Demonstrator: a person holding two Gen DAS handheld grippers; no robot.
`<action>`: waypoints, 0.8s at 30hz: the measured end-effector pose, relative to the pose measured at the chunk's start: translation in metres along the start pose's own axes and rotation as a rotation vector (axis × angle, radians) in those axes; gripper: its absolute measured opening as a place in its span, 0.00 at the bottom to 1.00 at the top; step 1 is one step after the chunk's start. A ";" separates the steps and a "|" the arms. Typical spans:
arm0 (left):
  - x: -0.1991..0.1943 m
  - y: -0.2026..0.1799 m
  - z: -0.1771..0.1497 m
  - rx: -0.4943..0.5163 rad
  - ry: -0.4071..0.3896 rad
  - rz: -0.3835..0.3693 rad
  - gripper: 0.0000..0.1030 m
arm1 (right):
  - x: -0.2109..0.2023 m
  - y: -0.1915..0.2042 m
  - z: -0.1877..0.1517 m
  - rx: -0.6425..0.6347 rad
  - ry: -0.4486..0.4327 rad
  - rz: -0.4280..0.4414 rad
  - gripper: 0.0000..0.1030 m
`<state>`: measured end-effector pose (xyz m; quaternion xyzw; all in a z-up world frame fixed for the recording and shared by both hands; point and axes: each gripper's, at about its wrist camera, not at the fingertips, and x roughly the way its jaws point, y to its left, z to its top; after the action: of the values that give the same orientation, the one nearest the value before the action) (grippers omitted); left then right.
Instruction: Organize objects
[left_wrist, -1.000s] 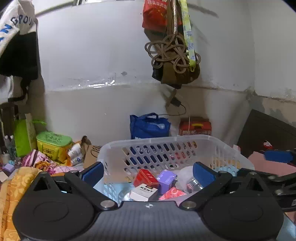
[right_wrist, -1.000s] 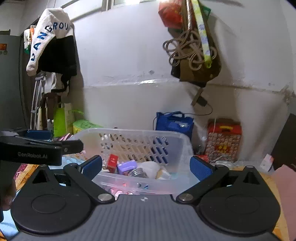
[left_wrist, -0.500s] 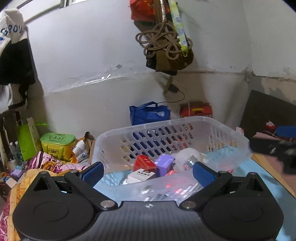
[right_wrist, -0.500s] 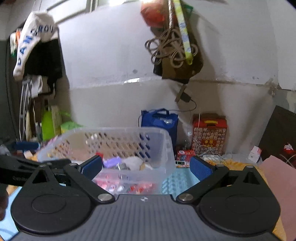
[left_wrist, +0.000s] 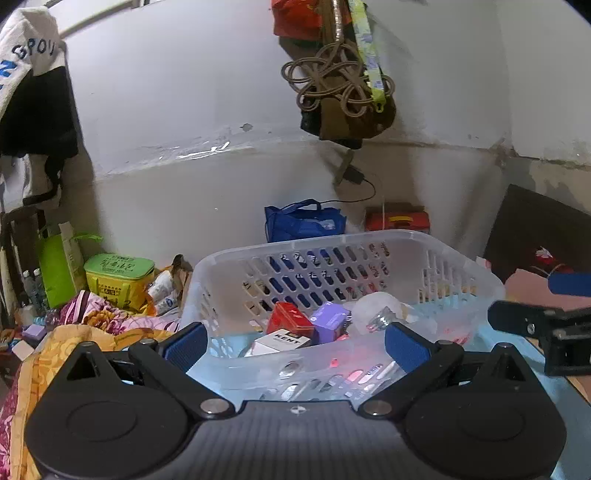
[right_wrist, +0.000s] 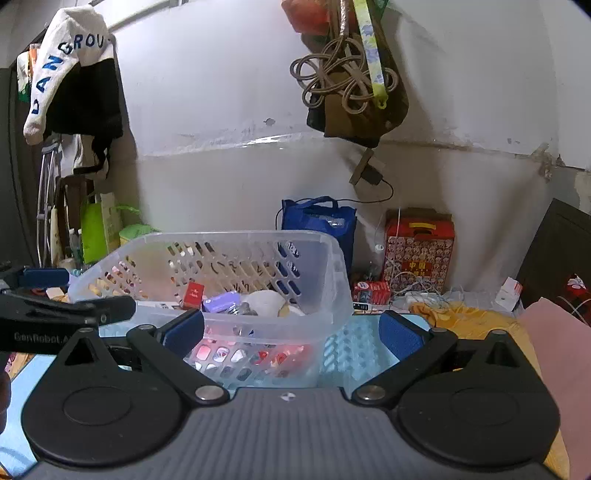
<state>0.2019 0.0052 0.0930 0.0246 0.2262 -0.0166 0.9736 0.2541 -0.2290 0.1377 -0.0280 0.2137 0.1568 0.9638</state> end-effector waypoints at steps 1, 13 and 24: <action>0.000 0.001 0.000 -0.004 0.002 0.003 1.00 | 0.000 0.001 0.000 -0.003 0.003 0.002 1.00; 0.004 0.004 -0.003 -0.002 0.010 0.022 1.00 | 0.000 -0.002 0.000 0.008 0.001 0.002 1.00; 0.001 -0.001 -0.003 0.022 -0.006 0.042 1.00 | 0.000 -0.002 -0.001 0.004 0.001 0.012 1.00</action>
<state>0.2011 0.0044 0.0896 0.0398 0.2224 0.0015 0.9741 0.2544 -0.2307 0.1362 -0.0248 0.2148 0.1621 0.9628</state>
